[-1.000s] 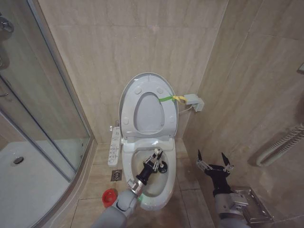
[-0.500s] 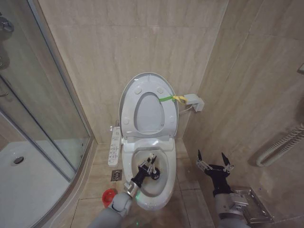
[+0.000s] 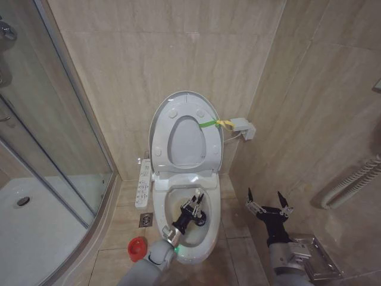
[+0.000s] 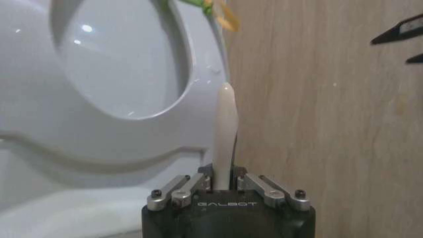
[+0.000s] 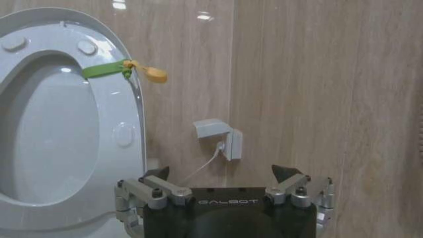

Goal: Open the toilet lid, clean the toilet bowl with a toilet brush, close the toilet lid, and flush.

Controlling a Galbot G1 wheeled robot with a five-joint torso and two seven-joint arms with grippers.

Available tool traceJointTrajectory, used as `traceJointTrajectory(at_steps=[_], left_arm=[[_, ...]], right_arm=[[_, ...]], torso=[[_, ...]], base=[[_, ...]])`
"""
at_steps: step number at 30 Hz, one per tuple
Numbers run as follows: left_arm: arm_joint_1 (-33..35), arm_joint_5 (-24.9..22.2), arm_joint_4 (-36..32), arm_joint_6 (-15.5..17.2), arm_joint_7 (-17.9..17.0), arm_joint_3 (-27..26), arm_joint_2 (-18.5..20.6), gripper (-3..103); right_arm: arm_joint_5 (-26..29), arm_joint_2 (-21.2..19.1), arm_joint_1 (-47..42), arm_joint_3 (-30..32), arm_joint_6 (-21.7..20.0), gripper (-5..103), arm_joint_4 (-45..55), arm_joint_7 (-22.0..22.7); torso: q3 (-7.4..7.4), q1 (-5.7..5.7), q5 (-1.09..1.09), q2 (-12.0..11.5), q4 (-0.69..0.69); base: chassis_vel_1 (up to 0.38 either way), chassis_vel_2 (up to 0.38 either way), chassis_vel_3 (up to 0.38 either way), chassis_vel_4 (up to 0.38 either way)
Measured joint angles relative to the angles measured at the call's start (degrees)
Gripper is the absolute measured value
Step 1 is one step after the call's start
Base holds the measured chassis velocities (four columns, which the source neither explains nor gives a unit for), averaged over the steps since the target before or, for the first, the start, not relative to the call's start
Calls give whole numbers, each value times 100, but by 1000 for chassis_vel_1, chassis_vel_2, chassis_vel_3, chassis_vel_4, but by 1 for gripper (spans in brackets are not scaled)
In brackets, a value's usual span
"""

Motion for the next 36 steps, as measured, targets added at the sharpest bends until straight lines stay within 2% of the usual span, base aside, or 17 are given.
traceJointTrajectory(at_steps=[4, 8, 13, 21, 27, 31, 36], left_arm=[[-99, -20, 93, 5, 14, -141, 150, 17], [-182, -53, -94, 11, -31, -191, 202, 17], [-198, -51, -279, 4, -102, -77, 22, 17], [-141, -91, 109, -53, -69, 84, -275, 17], [-141, -132, 266, -76, -82, -27, -37, 17], [-210, -149, 27, -83, -202, -181, 136, 17], [-232, -146, -180, -145, -200, -152, 72, 17]], right_arm=[[0, 0, 0, 0, 0, 100, 0, 0], [0, 0, 0, 0, 0, 100, 0, 0], [0, 0, 0, 0, 0, 100, 0, 0], [0, 0, 0, 0, 0, 100, 0, 0], [0, 0, 0, 0, 0, 100, 0, 0], [0, 0, 0, 0, 0, 100, 0, 0], [0, 0, 0, 0, 0, 100, 0, 0]], torso=[[0, 0, 0, 0, 1], [0, 0, 0, 0, 1], [0, 0, 0, 0, -1], [0, 0, 0, 0, 0], [0, 0, 1, 0, 1], [0, 0, 1, 0, 1], [0, 0, 1, 0, 0]], base=[[0, 0, 0, 0], [0, 0, 0, 0], [0, 0, 0, 0], [0, 0, 0, 0], [0, 0, 0, 0], [0, 0, 0, 0], [0, 0, 0, 0]])
